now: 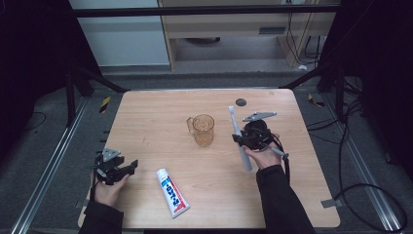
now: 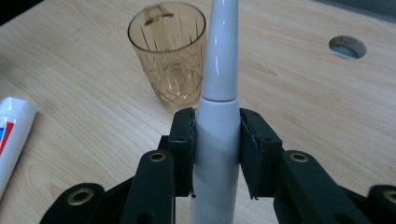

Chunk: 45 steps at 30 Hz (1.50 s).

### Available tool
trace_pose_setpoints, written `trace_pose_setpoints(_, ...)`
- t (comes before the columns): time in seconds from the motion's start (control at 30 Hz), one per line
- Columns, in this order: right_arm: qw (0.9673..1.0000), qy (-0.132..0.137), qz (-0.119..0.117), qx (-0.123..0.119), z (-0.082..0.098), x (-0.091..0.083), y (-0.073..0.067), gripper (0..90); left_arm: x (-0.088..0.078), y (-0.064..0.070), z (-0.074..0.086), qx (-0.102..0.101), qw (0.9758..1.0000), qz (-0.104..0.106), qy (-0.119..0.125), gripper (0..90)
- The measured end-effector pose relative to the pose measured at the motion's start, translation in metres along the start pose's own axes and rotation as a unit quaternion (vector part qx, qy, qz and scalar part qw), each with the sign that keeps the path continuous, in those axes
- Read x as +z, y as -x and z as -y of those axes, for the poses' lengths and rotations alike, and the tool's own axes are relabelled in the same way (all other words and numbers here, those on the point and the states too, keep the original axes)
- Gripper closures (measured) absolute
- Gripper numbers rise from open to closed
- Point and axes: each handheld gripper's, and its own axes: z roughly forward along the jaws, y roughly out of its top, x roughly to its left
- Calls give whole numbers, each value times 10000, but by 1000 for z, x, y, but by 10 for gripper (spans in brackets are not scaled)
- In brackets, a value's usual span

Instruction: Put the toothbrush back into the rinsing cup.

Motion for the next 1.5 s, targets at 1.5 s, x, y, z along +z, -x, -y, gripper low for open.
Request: trace_pose_setpoints(1.5, 9629, 2595, 458, 586, -46, -13, -21, 679, -1, 0, 0, -12, 10000, 1, 66, 401)
